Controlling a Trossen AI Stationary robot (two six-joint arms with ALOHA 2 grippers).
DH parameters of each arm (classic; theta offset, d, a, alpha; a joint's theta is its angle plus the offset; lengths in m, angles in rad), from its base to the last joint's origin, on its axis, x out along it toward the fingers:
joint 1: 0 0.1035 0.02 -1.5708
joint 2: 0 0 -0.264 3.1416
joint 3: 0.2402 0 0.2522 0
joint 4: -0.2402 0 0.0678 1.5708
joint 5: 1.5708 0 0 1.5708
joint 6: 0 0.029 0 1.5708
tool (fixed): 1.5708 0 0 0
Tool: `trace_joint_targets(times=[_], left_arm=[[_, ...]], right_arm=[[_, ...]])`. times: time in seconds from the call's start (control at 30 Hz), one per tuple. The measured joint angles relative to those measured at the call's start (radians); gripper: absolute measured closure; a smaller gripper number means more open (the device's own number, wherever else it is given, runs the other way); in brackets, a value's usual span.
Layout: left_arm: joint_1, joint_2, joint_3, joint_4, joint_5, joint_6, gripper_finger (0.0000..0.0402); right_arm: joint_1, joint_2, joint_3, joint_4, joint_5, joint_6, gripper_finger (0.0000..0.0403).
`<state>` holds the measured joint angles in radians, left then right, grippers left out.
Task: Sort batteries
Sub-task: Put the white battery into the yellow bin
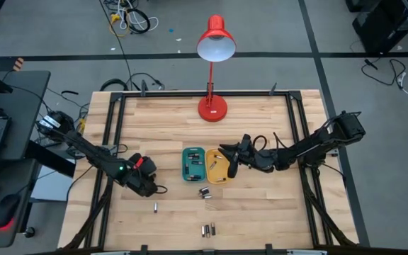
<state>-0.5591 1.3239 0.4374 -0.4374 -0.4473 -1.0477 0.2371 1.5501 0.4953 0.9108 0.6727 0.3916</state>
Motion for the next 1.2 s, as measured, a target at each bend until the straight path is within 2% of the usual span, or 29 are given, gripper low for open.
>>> trace_joint_targets(times=[0.17, 0.4, 0.73, 0.93, 1.2], left_arm=[[0.0, 0.0, 0.0, 0.007, 0.005, 0.023, 0.0302], [0.0, 0.0, 0.001, 0.007, 0.006, 0.028, 0.0352], [0.0, 0.002, 0.016, 0.019, -0.006, 0.08, 0.0355], [0.004, 0.006, 0.059, 0.028, -0.041, 0.153, 0.0355], [0.053, 0.004, 0.156, 0.028, -0.079, 0.289, 0.0355]], right_arm=[[0.012, 0.0, 0.0, 0.0, 0.01, 0.0, 0.0329], [0.079, 0.0, 0.0, 0.061, 0.215, -0.058, 0.0329], [0.232, -0.036, 0.0, 0.119, 0.315, -0.127, 0.0329], [0.347, -0.059, 0.0, 0.057, 0.374, -0.127, 0.0329], [0.443, -0.059, 0.0, 0.006, 0.491, -0.122, 0.0329]])
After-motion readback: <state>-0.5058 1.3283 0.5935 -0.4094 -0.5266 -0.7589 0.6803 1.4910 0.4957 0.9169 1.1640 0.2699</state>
